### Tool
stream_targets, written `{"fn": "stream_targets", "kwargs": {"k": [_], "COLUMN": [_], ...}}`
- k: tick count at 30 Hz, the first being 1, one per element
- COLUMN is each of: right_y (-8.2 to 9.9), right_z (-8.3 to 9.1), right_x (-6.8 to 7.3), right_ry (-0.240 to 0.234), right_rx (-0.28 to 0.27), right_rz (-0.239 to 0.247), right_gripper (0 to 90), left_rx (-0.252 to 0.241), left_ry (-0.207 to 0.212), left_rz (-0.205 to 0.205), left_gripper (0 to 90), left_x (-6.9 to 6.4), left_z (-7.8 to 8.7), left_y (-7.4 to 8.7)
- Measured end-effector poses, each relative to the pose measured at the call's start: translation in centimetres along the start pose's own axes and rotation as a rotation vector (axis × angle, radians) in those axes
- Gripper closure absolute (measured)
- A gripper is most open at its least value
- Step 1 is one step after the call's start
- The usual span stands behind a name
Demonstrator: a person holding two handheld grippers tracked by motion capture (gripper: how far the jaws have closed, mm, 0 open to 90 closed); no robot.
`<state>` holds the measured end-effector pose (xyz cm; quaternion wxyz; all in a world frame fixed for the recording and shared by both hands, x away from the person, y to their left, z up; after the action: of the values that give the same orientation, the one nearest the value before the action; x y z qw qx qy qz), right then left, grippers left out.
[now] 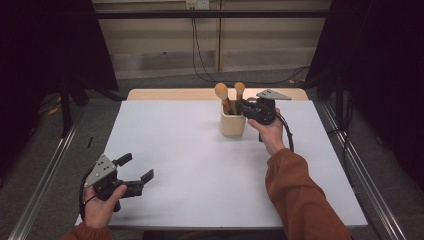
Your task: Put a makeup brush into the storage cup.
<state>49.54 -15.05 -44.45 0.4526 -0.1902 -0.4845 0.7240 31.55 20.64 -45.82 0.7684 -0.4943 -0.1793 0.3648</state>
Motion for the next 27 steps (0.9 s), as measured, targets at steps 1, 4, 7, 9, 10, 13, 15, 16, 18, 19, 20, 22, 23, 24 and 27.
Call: {"fn": "stream_targets", "kwargs": {"k": [1, 4, 7, 9, 10, 13, 15, 16, 18, 19, 20, 22, 23, 24, 27], "right_y": [0.2, 0.5, 0.6, 0.7, 0.8, 0.8, 0.7, 0.6, 0.6, 0.6, 0.6, 0.7, 0.9, 1.0, 1.4], "right_z": [-0.1, -0.2, -0.1, -0.2, -0.2, -0.2, -0.1, -0.1, 0.0, 0.0, 0.1, 0.1, 0.2, 0.2, 0.5], "right_x": [0.0, 0.0, -0.1, -0.2, -0.2, -0.3, -0.3, -0.3, -0.2, -0.3, -0.3, -0.5, -0.6, -0.6, -0.8], "right_ry": [0.001, 0.001, 0.004, 0.014, 0.019, 0.026, 0.029, 0.037, 0.045, 0.044, 0.049, 0.067, 0.066, 0.068, 0.066], "right_rx": [0.012, 0.029, 0.029, 0.040, 0.044, 0.036, 0.028, 0.030, 0.030, 0.027, 0.026, 0.038, 0.043, 0.045, 0.043], "right_rz": [0.013, 0.010, 0.001, -0.005, -0.012, -0.013, -0.016, -0.015, -0.007, -0.009, -0.012, -0.013, -0.012, -0.016, -0.024], "right_gripper": [74.6, 74.5, 74.2, 73.3, 72.5, 68.2, 61.5, 58.5, 54.1, 51.2, 47.8, 41.6, 39.5, 37.4, 32.1], "left_rx": [0.000, -0.001, 0.001, -0.001, 0.001, 0.000, 0.003, 0.003, 0.005, 0.007, 0.006, 0.003, 0.003, 0.003, 0.002], "left_ry": [0.000, 0.000, -0.001, -0.001, -0.002, -0.002, 0.000, 0.002, 0.003, 0.004, 0.003, 0.004, 0.006, 0.006, 0.009], "left_rz": [0.001, 0.000, 0.000, 0.001, 0.000, 0.002, -0.001, -0.002, -0.001, 0.000, 0.001, 0.003, 0.003, 0.002, 0.001], "left_gripper": [3.6, 3.6, 3.6, 3.6, 3.6, 3.6, 3.6, 3.6, 3.6, 3.6, 3.6, 3.6, 3.6, 3.6, 3.6], "left_x": [0.0, 0.0, 0.0, 0.0, 0.0, 0.1, 0.0, 0.0, 0.0, 0.1, 0.1, 0.1, 0.0, 0.0, 0.0], "left_z": [0.0, 0.0, 0.0, -0.1, -0.1, -0.3, -0.4, -0.5, -0.6, -0.6, -0.6, -0.6, -0.6, -0.6, -0.6], "left_y": [0.0, 0.0, 0.0, -0.1, -0.1, -0.2, -0.2, -0.2, -0.2, -0.2, -0.2, -0.2, -0.2, -0.2, -0.2]}}
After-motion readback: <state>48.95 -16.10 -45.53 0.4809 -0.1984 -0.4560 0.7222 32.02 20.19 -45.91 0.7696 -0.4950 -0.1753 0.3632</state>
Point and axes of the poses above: each handheld gripper's, and its own axes: z roughly backward along the jaws, y roughly out of its underside, x roughly to its left, the point moved 8 cm from there along -z, roughly forward along the jaws, and after that the axes turned 10 degrees about x, right-handed, at the moved point
